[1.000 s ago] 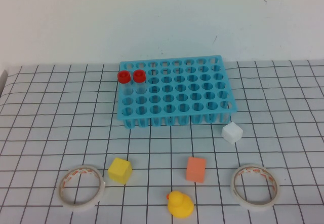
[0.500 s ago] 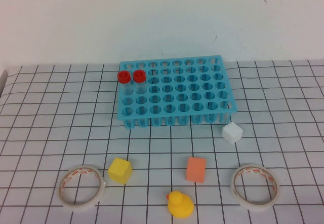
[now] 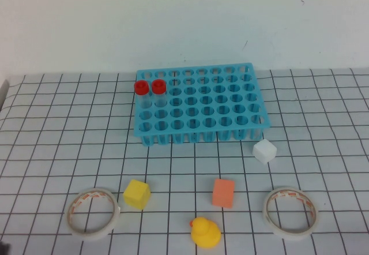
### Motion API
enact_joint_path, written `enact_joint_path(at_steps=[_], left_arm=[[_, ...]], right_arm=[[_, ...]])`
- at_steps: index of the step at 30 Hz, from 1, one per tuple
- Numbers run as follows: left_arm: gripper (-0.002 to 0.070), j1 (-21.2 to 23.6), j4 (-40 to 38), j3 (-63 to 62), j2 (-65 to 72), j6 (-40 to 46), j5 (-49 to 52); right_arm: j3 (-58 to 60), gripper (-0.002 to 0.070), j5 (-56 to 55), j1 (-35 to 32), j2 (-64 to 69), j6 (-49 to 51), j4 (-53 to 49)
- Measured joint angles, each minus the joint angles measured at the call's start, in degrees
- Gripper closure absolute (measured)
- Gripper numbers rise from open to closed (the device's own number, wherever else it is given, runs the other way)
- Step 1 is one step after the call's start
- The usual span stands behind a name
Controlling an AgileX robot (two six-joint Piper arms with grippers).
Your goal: Place the test tubes
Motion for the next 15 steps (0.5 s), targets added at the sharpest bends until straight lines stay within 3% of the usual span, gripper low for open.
enact_joint_path(at_steps=[4,7,15], left_arm=[[0.0676,10.0,0.0,0.3,-3.9,-1.6,0.1],[0.0676,14.0,0.7,0.3,-4.1,-2.0,2.1],[0.0676,15.4,2.5,0.3,-4.4,-5.5,7.1]], right_arm=[[0.0,0.0678,0.1,0.0,0.0,0.0,0.0],[0.0,0.0678,0.1,0.0,0.0,0.0,0.0],[0.0,0.0678,0.1,0.0,0.0,-0.1,0.0]])
